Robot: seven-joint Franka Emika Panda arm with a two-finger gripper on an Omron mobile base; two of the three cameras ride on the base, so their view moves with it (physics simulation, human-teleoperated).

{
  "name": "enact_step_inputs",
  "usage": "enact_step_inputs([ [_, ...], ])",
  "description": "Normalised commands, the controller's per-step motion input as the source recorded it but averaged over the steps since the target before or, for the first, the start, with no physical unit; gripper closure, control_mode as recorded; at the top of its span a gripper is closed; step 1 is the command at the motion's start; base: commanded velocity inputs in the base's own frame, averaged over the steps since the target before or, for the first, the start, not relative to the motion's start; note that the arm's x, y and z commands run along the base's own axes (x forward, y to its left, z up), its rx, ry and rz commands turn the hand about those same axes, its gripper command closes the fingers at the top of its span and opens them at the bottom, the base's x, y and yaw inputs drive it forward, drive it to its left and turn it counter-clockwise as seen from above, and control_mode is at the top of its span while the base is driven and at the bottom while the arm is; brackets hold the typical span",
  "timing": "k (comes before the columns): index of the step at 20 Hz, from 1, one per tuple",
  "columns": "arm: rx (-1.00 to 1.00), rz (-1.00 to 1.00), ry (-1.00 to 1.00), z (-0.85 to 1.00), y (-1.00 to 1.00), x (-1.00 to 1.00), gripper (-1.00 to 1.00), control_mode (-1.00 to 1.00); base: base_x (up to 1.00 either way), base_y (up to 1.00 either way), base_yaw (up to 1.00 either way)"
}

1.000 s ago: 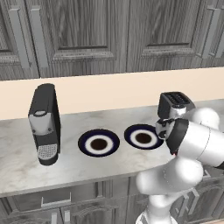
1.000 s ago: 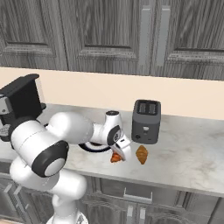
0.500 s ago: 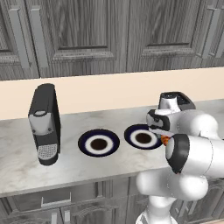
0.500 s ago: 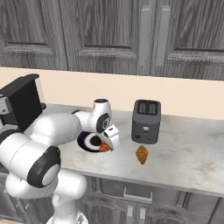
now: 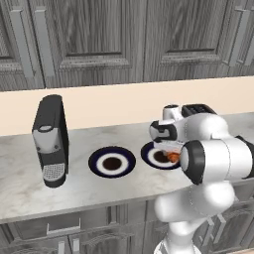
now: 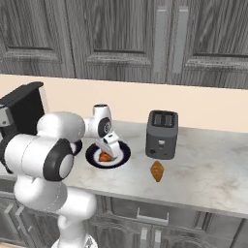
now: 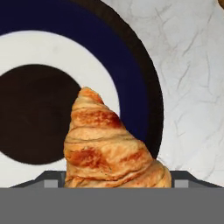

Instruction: Place the pastries on the plates.

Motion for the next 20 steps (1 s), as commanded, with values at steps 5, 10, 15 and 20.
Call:
enact_step_inputs([
  [5, 0.00, 0.00, 0.00, -0.18, 0.00, 0.45, 1.00, -1.00, 0.00, 0.00, 0.00],
  [10, 0.00, 0.00, 0.00, -0.18, 0.00, 0.21, 1.00, -1.00, 0.00, 0.00, 0.00],
  [15, 0.00, 0.00, -0.02, -0.17, 0.01, 0.01, -1.00, -1.00, 0.00, 0.00, 0.00],
  [20, 0.00, 0.00, -0.05, 0.03, 0.00, 0.00, -1.00, -1.00, 0.00, 0.00, 0.00],
])
